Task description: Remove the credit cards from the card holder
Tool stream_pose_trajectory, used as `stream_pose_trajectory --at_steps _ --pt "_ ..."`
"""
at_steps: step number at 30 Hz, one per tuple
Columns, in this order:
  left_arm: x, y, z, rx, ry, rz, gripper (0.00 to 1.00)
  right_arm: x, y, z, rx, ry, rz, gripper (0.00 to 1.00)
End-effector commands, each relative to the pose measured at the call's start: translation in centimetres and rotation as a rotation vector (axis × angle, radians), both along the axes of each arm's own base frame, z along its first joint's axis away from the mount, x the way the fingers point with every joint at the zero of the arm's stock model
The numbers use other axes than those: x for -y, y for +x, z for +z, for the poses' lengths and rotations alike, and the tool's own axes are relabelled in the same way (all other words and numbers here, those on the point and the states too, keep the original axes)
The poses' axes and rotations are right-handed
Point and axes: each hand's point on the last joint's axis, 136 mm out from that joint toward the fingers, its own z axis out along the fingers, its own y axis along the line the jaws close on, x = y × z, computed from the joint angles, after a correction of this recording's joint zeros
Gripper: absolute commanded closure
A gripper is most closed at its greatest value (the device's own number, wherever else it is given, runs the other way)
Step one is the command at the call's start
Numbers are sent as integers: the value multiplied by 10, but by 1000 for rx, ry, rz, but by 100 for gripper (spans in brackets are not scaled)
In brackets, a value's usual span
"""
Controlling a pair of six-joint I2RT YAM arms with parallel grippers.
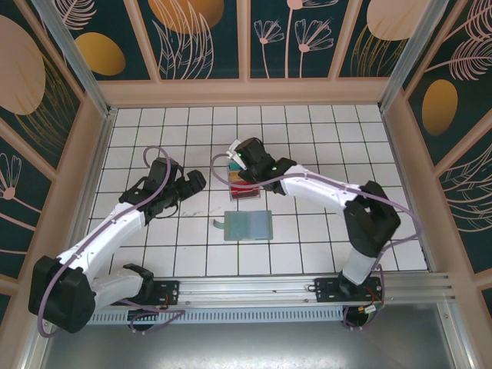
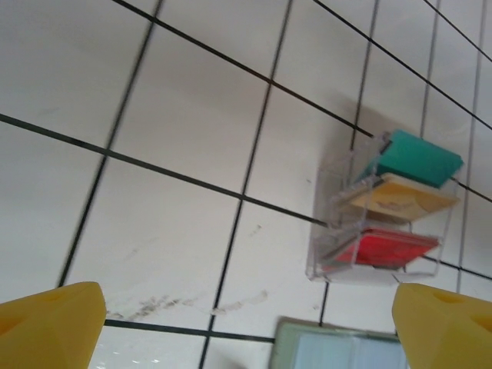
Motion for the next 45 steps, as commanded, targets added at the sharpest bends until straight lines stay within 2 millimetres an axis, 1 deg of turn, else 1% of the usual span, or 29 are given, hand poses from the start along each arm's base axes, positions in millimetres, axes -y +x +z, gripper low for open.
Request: stream_pose_trajectory --at_steps 1,3,5,6,10,12,14,18,21,23,28,33,34,37,45 --pt "24 -6 3 13 -155 -76 10 12 -27 6 -134 253 -191 70" --pt "34 -11 0 4 -220 -100 16 19 -41 0 -194 341 -252 68" --pt "40 -17 -4 -7 -267 -117 22 31 -54 -7 -242 423 -332 67" --pt "41 -20 -6 -14 -279 -122 24 34 -61 -13 -269 449 -344 67" --pt "50 -33 -14 -47 -298 -147 29 44 -90 -34 -395 570 -413 60" --pt "57 -39 -19 -60 -297 -161 33 51 -103 -50 -452 599 -461 60" --pt "67 -46 -24 -78 -289 -180 33 56 -114 -65 -506 627 -497 61" --pt "80 -54 -34 -105 -286 -197 36 60 -133 -85 -597 698 -542 61" --pt "87 -58 -40 -120 -278 -217 38 65 -141 -100 -635 725 -586 61" --pt "93 -59 -42 -128 -271 -241 38 64 -149 -108 -683 746 -593 62" --pt "109 -66 -57 -166 -238 -293 46 60 -157 -124 -746 766 -606 64" --pt "118 -70 -69 -199 -203 -329 47 58 -160 -137 -774 745 -623 65" --pt "119 -71 -71 -205 -197 -336 47 58 -159 -138 -775 742 -626 65" --pt "124 -72 -73 -211 -193 -358 54 56 -158 -140 -778 733 -628 65" --pt "129 -77 -86 -249 -168 -383 56 57 -160 -144 -787 726 -636 65"
